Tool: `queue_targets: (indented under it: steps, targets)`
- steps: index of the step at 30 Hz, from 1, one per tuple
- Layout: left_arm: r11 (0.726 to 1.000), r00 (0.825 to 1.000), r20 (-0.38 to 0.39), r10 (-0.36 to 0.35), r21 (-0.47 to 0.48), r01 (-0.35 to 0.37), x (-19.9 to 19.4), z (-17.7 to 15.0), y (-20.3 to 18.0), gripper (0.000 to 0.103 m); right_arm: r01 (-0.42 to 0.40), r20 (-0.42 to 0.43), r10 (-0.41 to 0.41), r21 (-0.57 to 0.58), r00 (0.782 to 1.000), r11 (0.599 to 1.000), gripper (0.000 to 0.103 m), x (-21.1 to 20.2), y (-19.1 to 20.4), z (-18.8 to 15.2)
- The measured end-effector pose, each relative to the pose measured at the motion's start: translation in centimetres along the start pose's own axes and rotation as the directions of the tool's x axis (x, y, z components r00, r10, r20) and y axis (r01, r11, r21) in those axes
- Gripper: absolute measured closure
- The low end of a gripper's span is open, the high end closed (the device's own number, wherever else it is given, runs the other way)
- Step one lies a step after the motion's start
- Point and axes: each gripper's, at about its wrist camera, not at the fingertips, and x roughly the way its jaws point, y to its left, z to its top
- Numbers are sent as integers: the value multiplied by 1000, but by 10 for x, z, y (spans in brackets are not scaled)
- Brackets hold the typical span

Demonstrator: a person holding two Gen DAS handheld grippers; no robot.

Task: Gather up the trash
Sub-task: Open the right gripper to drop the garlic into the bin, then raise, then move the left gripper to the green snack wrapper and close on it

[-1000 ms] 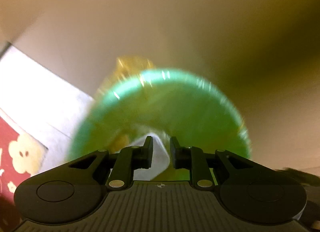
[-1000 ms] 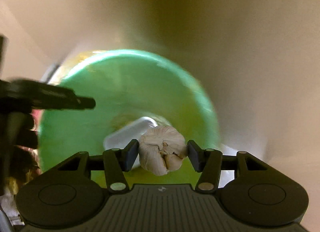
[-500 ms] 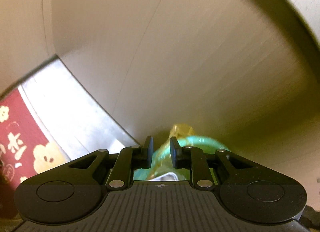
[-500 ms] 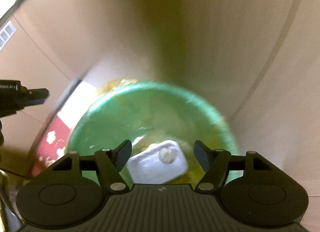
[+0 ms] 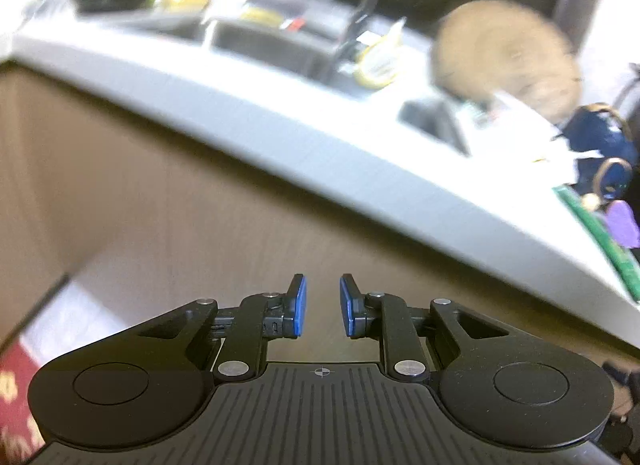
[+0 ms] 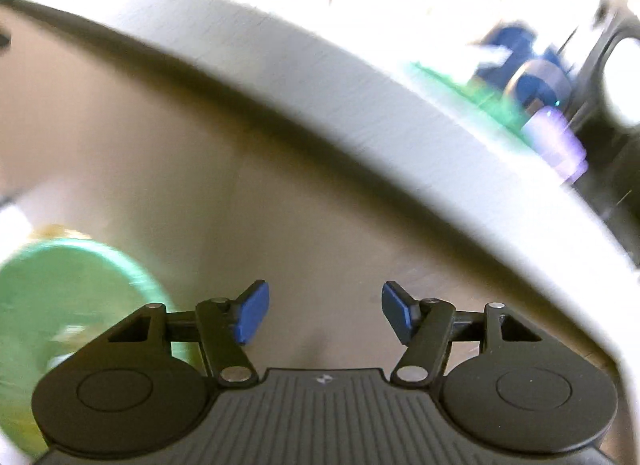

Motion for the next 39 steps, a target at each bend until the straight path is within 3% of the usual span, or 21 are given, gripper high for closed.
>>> queue_targets:
  steps: [2,4,10,14,18,25,28,33,39]
  targets:
    - [998,999,36,-22,65,19,-6,7,-13,82,71,75,-68,-43,995,997,40,-16,-16,3]
    - [994,999,46,-24,106,19,-7,12,-24,82,93,97,-87,-58,991,994,40,-26,-22,13]
    - [988,993,47,-105,116,99,-9,26,-46,82,242,167,-231,-51,959,969,42,-58,-42,32]
    - [984,987,60,-151,108,144,-24,40,-56,82,158,126,-170,100,977,982,42,-63,-58,62]
    - [975,977,61,-205,104,198,-21,61,-67,82,79,66,-98,250,993,965,42,-52,-81,94]
    - [953,957,58,-284,128,275,-9,88,-100,82,85,62,-111,335,992,938,42,-35,-94,118]
    - [941,948,34,-315,138,308,1,103,-123,82,58,57,-87,388,995,920,40,-30,-111,124]
    - [940,949,-25,-316,127,316,28,119,-169,82,12,9,-18,475,1000,880,37,-2,-148,127]
    - [933,944,-93,-316,150,327,65,126,-244,82,-36,-16,52,528,999,849,37,39,-198,123]
